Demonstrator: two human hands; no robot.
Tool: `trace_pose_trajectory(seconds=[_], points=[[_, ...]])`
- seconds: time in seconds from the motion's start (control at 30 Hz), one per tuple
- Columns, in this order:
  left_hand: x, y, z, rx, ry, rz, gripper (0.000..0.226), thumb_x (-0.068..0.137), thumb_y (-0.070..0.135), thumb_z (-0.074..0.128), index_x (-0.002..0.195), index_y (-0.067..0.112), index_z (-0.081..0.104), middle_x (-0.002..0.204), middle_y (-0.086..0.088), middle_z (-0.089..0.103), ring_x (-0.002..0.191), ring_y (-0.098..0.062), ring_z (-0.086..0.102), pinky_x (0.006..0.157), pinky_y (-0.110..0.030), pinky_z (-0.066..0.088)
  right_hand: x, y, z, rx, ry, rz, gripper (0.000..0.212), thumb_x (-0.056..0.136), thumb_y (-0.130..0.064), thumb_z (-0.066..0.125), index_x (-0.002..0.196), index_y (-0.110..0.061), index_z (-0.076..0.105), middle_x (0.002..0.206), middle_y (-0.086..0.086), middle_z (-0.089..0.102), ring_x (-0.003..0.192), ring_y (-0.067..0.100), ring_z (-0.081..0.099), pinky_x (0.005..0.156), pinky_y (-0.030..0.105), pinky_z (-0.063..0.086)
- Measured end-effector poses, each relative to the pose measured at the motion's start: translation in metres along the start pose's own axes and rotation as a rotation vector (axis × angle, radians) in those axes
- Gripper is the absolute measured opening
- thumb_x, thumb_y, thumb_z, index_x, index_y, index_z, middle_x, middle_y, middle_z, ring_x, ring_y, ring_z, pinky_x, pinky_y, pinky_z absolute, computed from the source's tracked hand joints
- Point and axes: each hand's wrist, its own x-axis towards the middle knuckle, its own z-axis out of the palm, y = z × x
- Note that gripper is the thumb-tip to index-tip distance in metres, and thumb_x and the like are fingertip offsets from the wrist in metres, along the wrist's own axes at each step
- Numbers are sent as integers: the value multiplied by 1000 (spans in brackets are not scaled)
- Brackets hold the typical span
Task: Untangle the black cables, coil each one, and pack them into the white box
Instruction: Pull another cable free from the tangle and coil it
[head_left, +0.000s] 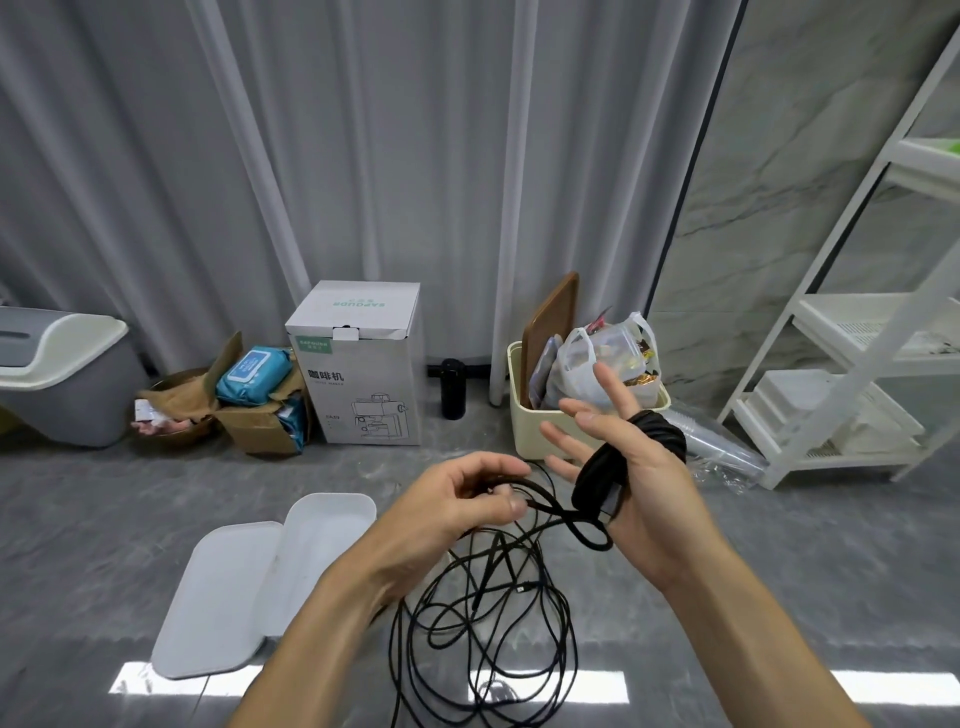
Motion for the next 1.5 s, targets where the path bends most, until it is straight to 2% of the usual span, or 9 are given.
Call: trace_pose_trajectory(seconds=[0.2,0.33,0.53,0.87,1.1,1.17,1.3,1.4,1.5], points=[[1,2,-1,-39,64,85,38,76,-12,73,90,24,72,68,9,55,68,-8,44,72,-17,45,-8,-2,6,-94,-142,167,65,76,-9,67,134,-35,55,117,15,70,99,36,71,93,41,53],[1,6,1,-126,183,172,31,71,1,77,93,21,70,75,4,61,73,-7,57,74,-15,48,-11,-6,7,-167,-237,227,66,70,-11,69,131,-33,57,105,20,73,104,41,69,104,45,48],[3,8,3,-198,267,144,39,67,15,71,103,21,61,83,3,66,68,-1,57,66,-17,42,-9,-3,7,-204,-224,211,44,84,5,60,120,-18,69,87,12,66,86,25,68,89,29,54],[-1,13,-2,-498,23,99,60,61,-14,61,114,13,55,79,-3,67,61,-9,57,62,-20,50,-7,-7,6,-22,-98,168,26,79,7,59,94,-2,78,73,11,52,60,13,53,84,31,57],[-5,7,-10,-854,-397,199,71,65,-19,68,122,19,48,97,-11,58,68,-19,62,89,-52,53,-6,-12,4,85,-92,168,34,67,-3,65,100,-1,76,71,9,56,59,12,56,86,31,59],[-5,8,-13,-760,-379,181,73,61,-20,58,122,19,51,100,-11,58,60,-16,56,80,-48,55,-6,-14,2,99,-90,174,30,66,-2,65,94,-2,78,72,9,59,60,13,56,84,32,60],[-6,9,-12,-314,-65,174,57,57,-19,46,108,6,52,90,-10,68,54,-14,49,53,-27,47,-8,-20,-3,98,-125,206,27,69,3,62,91,-2,77,75,14,61,60,15,59,90,33,56],[-2,8,-12,26,157,262,40,73,-27,43,91,6,57,71,-7,70,57,-12,55,57,-23,46,-13,-23,-2,21,-191,240,24,71,1,62,86,-5,79,74,14,62,63,16,62,81,26,56],[1,4,-13,250,324,348,51,80,-28,38,73,17,62,60,-1,65,61,-8,59,65,-18,48,-16,-22,0,-32,-249,270,22,72,2,62,83,-6,80,74,14,64,63,15,61,67,22,57]])
